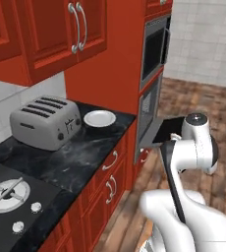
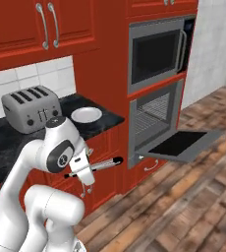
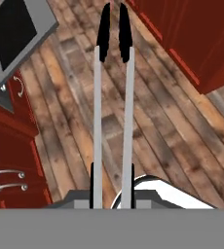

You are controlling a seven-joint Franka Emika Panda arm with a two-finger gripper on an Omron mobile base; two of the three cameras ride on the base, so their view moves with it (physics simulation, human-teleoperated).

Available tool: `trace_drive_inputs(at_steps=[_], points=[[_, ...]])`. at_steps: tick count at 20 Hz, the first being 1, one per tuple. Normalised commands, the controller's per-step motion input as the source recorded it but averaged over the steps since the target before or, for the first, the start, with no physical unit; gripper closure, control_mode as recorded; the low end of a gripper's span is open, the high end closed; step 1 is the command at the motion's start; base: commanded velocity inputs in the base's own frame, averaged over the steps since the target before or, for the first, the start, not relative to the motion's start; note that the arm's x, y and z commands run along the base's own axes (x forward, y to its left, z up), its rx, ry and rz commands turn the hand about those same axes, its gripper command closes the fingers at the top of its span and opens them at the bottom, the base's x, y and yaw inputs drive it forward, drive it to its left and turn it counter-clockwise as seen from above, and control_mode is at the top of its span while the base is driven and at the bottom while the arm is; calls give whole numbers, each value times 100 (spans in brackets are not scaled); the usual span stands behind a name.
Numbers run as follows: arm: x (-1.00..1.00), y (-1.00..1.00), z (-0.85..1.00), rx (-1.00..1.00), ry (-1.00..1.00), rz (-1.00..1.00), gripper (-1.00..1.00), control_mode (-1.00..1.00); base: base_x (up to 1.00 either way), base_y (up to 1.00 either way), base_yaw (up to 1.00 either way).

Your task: Pick up the tongs from the counter and place them near the plate next to the oven.

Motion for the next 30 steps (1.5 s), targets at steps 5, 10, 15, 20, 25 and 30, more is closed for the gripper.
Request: trace_drive_inputs(at_steps=[5,10,15,20,25,30], points=[[0,0,0,0,0,0,100,100,38,-51,38],[0,0,0,0,0,0,100,100,31,-49,43],[0,0,0,0,0,0,100,100,25,-50,48],[0,0,0,0,0,0,100,100,18,-59,53],[0,0,0,0,0,0,100,100,20,-62,52],[0,0,0,0,0,0,100,100,28,-47,48]])
